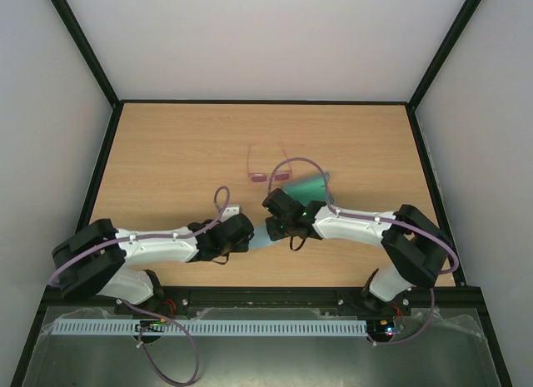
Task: Organize the sunglasses
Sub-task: Pick up the glasses cleaning cloth from the center of the board, then place the glasses cleaning cloth in the sunglasses case.
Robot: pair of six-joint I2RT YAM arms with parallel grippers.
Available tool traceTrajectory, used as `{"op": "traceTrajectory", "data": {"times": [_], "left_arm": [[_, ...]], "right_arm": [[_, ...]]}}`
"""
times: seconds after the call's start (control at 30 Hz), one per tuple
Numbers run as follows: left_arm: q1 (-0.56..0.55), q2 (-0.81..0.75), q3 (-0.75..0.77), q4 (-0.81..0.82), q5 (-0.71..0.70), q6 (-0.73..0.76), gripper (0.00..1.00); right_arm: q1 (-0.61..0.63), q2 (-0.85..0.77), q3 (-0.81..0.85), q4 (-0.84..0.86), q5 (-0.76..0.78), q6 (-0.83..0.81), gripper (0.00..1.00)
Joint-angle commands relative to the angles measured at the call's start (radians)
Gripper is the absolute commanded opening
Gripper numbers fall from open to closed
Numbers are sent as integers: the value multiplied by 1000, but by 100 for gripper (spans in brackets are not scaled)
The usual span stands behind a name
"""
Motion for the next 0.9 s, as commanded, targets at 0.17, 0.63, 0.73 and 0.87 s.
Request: {"op": "traceTrajectory", "data": {"times": [0.17, 0.63, 0.73, 0.87], "left_arm": [[28, 131, 235, 9, 48, 143, 2], [49, 395, 578, 17, 86, 246, 3], [52, 460, 649, 9, 74, 260, 3], [63, 529, 705, 21, 77, 272, 2]], "right_arm": [[-90, -120, 28, -159, 70, -39, 1], [-302, -148, 124, -250, 137, -121, 1], [-334, -112, 145, -258, 159, -135, 1], [-382, -86, 142, -236, 145, -148, 1]]}}
